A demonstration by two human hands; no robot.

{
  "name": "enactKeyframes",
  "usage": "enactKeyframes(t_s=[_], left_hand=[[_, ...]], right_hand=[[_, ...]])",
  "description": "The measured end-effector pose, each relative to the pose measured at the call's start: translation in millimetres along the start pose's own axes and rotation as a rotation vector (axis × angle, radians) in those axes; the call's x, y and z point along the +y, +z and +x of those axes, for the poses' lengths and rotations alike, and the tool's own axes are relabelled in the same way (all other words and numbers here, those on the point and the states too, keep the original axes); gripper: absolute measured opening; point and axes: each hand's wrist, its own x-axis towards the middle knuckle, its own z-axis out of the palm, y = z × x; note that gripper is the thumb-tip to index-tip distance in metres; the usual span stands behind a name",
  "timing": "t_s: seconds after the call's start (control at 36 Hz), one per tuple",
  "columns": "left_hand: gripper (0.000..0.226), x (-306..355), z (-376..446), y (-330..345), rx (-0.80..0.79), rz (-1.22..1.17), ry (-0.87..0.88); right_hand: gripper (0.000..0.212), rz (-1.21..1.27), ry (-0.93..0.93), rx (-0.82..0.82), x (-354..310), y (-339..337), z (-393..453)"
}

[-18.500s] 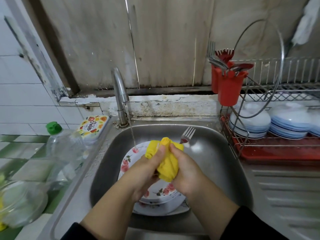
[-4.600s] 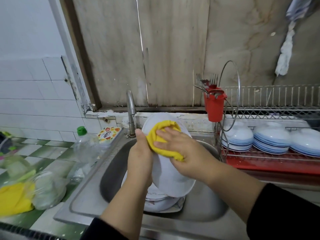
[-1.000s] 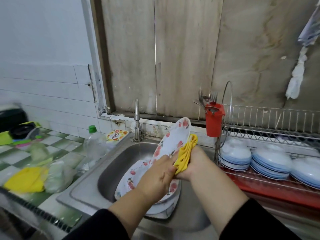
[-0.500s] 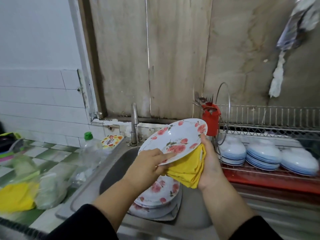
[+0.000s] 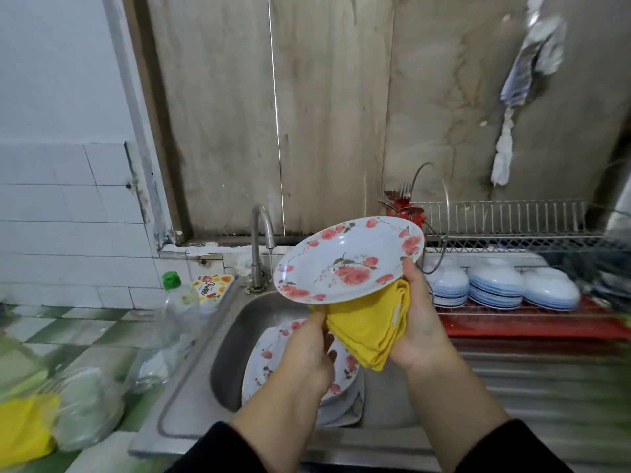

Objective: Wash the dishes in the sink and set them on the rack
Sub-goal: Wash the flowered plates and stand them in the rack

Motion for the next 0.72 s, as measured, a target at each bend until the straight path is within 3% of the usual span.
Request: enactKeyframes(t_s=[0.17, 0.28, 0.33, 0.72], left_hand=[[0.047, 15, -8, 2, -0.227, -0.219, -0.032], [0.048, 29, -17, 4, -0.221, -0.217, -0.046], [0.048, 34, -17, 4, -0.214, -0.193, -0.053], [0.051, 58, -32, 52, -0.322, -0.066, -0.004]], right_hand=[[0.05, 0.004, -0.11, 0.029, 0, 15, -16], [0.094, 0.045, -0.147, 0.055, -2, 12, -23], [0.104, 0.045, -0.154, 0.08, -7, 9, -27], [0.103, 0.015, -0.344, 0.131, -75, -8, -89]])
